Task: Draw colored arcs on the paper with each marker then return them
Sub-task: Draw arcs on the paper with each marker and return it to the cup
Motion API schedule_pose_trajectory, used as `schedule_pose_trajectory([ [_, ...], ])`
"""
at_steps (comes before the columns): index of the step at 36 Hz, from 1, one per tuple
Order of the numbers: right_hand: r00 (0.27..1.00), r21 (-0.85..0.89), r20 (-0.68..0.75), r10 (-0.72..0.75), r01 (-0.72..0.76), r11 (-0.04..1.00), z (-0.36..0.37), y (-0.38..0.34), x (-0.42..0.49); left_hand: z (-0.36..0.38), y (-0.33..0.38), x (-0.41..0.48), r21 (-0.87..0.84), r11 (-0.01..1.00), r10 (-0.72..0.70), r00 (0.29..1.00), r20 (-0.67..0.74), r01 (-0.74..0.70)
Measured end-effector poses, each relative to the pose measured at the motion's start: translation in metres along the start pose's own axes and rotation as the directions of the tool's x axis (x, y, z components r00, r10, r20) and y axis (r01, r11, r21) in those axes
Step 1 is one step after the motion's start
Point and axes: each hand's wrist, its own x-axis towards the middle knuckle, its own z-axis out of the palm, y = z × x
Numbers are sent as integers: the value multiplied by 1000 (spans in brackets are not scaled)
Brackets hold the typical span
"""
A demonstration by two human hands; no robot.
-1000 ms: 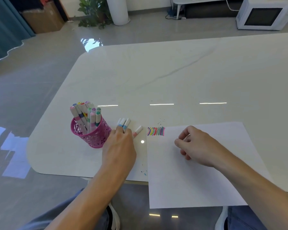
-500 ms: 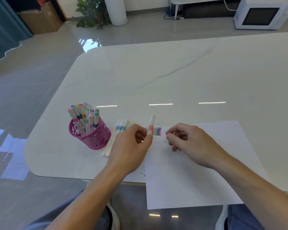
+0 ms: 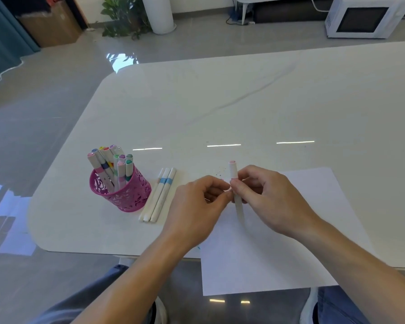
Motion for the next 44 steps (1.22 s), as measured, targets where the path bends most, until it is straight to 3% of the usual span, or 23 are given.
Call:
schedule_pose_trajectory([
  [4,998,-167,25,-55,58,984,-7,3,-4,-4,-4,3,57,995,89,991,-97,-84],
  [9,980,-354,110,-168,197,914,-7,5,-6,-8,-3,-2,364,858,369,928,57,-363],
  [12,967,-387,146,-209,250,887,-7,7,-7,-4,-4,-5,480,763,428,895,126,-433],
  [17,960,-468,166,-227,279,838,-5,7,-8,0,-8,-6,536,746,377,914,149,-396],
  [24,964,-556,230,-133,243,795,-1,6,-11,-2,-10,-5,485,797,316,933,173,-360],
  [32,957,-600,258,-131,265,754,-1,10,-12,-4,-12,-6,436,813,347,923,168,-385],
  [37,965,-591,237,-108,232,773,0,12,-12,-6,-12,-7,449,803,361,920,156,-391],
  [40,989,-572,143,-43,118,812,-8,15,-8,-12,-14,-4,444,821,356,930,94,-359],
  [44,998,-434,69,-7,36,900,-16,16,-3,-16,-18,-4,478,805,358,930,79,-351],
])
